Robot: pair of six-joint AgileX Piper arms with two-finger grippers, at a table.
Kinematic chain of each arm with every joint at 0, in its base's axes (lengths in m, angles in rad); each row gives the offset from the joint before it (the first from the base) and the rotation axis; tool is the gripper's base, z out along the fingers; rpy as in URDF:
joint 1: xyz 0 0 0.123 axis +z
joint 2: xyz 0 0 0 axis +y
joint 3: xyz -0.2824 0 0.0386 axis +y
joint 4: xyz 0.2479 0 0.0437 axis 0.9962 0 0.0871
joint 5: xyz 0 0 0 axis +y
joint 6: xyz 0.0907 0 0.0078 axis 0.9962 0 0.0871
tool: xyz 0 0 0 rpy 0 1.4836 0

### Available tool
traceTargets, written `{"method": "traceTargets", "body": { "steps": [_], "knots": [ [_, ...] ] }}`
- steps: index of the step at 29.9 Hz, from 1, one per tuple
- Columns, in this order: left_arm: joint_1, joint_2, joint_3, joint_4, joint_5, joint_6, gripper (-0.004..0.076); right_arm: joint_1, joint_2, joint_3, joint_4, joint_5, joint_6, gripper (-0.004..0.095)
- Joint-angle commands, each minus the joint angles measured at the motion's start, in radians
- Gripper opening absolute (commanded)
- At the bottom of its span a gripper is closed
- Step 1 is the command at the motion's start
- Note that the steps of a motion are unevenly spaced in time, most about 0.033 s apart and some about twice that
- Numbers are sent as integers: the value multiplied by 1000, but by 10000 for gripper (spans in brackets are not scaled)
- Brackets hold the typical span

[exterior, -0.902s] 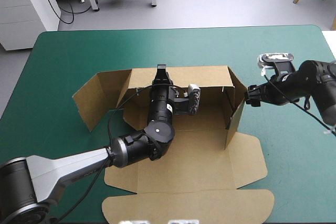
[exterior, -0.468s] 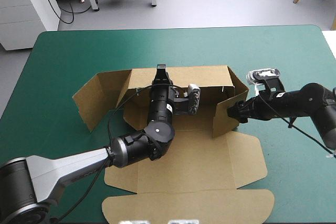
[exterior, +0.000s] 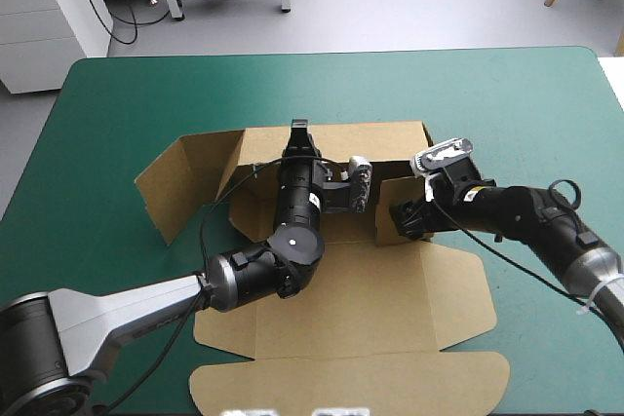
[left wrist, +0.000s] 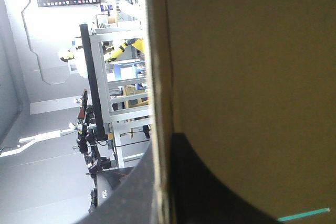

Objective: Fold the box

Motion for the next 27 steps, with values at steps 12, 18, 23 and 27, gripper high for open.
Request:
{"method": "traceTargets", "body": {
  "steps": [12, 18, 23, 27],
  "knots": [
    [-8, -49, -27, 59, 37, -14, -10, 158, -37, 29, -389, -237, 474, 617],
    [-8, -49, -27, 59, 37, -15, -9, 158, -78, 27, -451, -243, 521, 3],
    [-8, -49, -27, 57, 31, -15, 102, 158, -97, 27, -455, -255, 521, 0],
    [-8, -49, -27, 60, 31, -50, 408, 158, -98, 27, -453, -259, 521, 0]
  ]
}}
